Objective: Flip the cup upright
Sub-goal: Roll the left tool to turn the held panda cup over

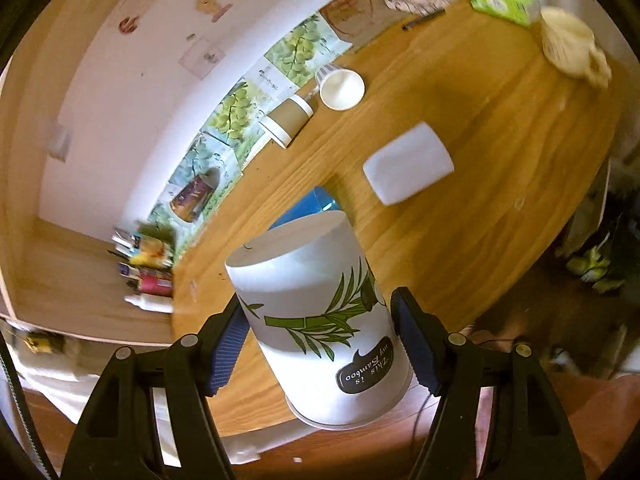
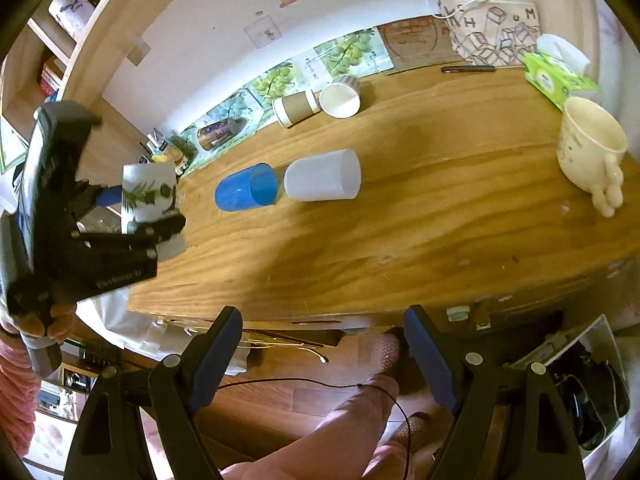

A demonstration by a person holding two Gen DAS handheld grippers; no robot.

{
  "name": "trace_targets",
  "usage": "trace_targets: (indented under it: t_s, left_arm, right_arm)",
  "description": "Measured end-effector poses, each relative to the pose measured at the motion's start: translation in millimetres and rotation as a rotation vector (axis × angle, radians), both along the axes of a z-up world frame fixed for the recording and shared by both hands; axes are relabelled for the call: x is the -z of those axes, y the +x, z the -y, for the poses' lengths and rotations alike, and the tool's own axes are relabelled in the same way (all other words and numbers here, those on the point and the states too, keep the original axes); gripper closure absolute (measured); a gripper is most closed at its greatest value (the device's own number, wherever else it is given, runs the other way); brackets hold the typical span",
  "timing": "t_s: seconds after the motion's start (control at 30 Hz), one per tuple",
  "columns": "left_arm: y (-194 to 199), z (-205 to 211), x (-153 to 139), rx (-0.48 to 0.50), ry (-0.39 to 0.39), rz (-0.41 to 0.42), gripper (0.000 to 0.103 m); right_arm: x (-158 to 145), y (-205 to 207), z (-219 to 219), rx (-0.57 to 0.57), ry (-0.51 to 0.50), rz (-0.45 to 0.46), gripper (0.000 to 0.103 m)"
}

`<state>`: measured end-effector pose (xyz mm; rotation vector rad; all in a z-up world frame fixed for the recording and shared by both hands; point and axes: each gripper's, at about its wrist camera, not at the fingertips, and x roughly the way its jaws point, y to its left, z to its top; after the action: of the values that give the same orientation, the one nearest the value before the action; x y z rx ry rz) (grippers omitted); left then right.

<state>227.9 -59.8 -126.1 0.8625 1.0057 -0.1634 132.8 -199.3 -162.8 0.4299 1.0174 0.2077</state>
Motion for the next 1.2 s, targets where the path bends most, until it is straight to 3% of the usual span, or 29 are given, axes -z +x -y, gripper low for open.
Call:
trace_targets:
  t_s: [0.2,0.53,0.73,0.83,0.97,1.2]
  left_arm:
    - [-16,13,19,0.192,0.148,0.026,0.029]
    - [-24,23,57,0.496,0.295,-0.021,0.029]
    - [-26,18,84,0.675,0.401,0.020,0.029]
    - [-24,14,99,0.752,0.437,-0.017,0.029]
    - [-28,7,114,0.861,0.482,-0.005,0.029]
    - [-18,3,131,0.947,0.541,0.001,0.029]
  right_arm:
    - [-2,-13,1,-0.011,-0.021,0.070,0.020]
    - [1,-18,-12,-0.023,-0.103,0.162,0.020]
    - [1,-18,-13,0.022,-0.148,0.160,0.020]
    - [4,-16,-11,0.055,-0.167,0.139,0.020]
    - [9,-11,-10,0.096,-0.197,0.112,0.020]
    - [15,-5,-10,0.141,-0.210,0.081,0.020]
